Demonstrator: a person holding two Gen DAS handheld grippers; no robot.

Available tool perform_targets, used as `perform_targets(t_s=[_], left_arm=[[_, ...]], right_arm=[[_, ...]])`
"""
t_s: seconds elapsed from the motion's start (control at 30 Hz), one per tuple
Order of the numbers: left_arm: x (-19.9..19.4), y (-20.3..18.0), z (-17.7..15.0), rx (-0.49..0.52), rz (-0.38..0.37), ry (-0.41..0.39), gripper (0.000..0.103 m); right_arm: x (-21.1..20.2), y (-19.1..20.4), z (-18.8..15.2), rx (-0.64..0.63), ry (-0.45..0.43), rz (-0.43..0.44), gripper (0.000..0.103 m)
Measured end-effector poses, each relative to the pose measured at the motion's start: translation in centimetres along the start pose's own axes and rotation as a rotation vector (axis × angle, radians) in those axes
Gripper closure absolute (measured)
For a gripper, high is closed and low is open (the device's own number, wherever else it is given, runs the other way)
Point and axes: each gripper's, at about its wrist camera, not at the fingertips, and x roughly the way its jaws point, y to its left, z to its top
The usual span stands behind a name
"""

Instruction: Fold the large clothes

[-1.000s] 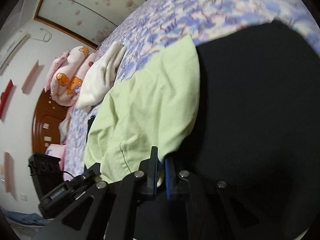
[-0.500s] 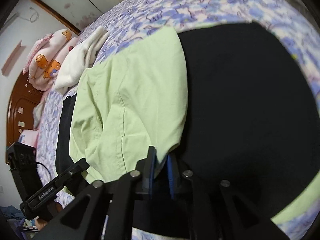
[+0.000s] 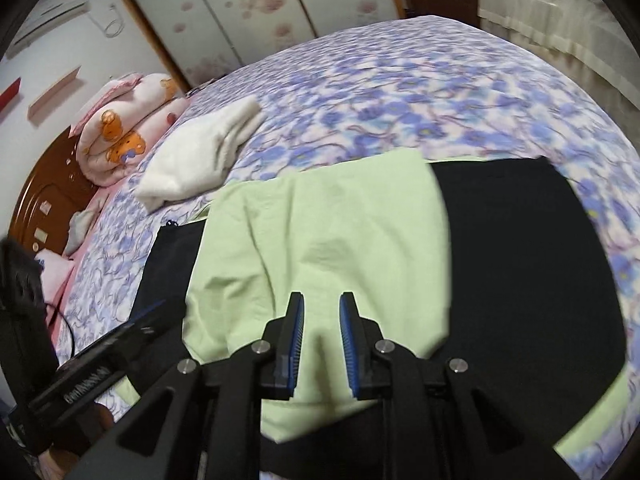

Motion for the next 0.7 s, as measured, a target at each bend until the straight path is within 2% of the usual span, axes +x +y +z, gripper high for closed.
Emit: perform_targets(t_s=[0.13,0.2,0.27,0.3,0.33,0.4,0.5,0.7], left_arm=[[2.9,0.0,-0.1,0.017,0.037,0.04,0.072],[4.1,0.6,-0.5,0.019,0.106,0.072,0.081],[4.7,1.8,-0.9,0.004,0.141,0.084,0.093],[4.6,2.4,-1.1,-0.008,0.134,0.082,0.094],[4.3,3.1,-1.3,-0.026,0.116,0.078,0.095],[4.0,3.6,-1.5,-0.035,0.103,0.075,0.095],[3.6,3.4,-1.9,-0.022,0.109,0.071,0.095],[2.9,3.1,-2.1,-0.018,0.118,0.075,0.094]], right_arm=[[2.6,0.5,0.3,-0.043,0.027,-0.012,0.085],[3.5,-0.2,0.0,-0.04,0.049,-0.035,0.085],[4.0,-1.5,-0.5,-0.043,0.058,-0.116,0.085],[4.0,-2.5,-0.7,-0.037,0.053,-0.175,0.089],[4.0,-3.1,-0.9,-0.023,0.052,-0.191,0.09],[3.6,-5.1,-1.3,0.039,0.052,-0.18,0.103],[2.8,-6.4,-1.5,0.1,0.048,-0.147,0.103],[2.0,-5.5,-1.4,0.08,0.043,-0.164,0.101]])
